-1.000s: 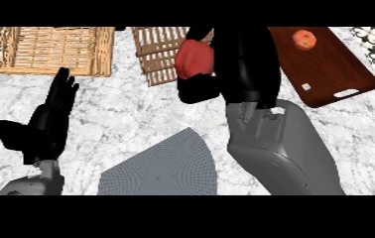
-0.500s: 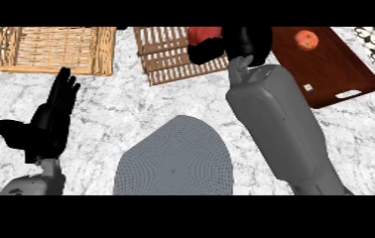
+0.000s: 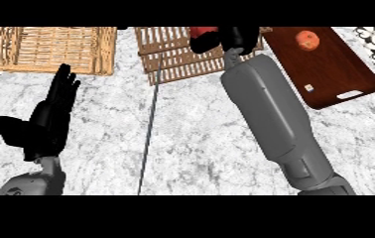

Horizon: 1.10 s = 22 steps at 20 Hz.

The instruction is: Pick the bell pepper from the placemat and place it in the tiered shelf

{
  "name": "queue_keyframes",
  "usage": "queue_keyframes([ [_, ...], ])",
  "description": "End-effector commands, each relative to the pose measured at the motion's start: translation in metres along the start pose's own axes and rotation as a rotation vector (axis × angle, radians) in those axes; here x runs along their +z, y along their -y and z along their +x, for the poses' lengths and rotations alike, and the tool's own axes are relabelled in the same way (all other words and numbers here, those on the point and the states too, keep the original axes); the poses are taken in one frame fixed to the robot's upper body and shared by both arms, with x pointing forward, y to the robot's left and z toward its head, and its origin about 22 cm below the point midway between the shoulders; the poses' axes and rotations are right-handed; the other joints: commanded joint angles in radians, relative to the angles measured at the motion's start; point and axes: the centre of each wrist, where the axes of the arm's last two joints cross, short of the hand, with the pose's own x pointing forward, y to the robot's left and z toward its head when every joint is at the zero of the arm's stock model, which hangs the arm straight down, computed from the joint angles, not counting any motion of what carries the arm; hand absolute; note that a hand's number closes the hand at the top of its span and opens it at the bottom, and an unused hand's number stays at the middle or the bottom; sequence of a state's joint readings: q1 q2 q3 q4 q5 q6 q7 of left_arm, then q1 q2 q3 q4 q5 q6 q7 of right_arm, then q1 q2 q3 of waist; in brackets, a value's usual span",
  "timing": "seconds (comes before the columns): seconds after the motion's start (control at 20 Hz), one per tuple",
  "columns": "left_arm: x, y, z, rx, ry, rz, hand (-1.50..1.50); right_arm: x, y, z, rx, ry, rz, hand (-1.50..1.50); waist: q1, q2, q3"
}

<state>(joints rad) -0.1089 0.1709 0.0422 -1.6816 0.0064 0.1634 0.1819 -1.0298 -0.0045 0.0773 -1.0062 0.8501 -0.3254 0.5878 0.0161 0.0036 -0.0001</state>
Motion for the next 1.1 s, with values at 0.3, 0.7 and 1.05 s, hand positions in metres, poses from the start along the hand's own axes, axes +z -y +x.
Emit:
queue_keyframes([
  [0.3, -0.013, -0.003, 0.008, -0.004, 0.013, -0.002, 0.00, -0.034, -0.013, -0.009, -0.148, -0.101, 0.018, -1.50, 0.010, 0.006, 0.000],
  [0.7, -0.001, 0.002, -0.001, 0.019, 0.007, -0.019, 0.00, -0.047, -0.015, -0.020, -0.211, -0.057, 0.050, -1.50, 0.012, 0.006, 0.000],
  [1.05, -0.006, -0.009, 0.000, 0.001, -0.002, -0.007, 0.00, -0.050, 0.001, -0.010, -0.398, 0.001, 0.001, -1.50, -0.005, -0.001, 0.000],
])
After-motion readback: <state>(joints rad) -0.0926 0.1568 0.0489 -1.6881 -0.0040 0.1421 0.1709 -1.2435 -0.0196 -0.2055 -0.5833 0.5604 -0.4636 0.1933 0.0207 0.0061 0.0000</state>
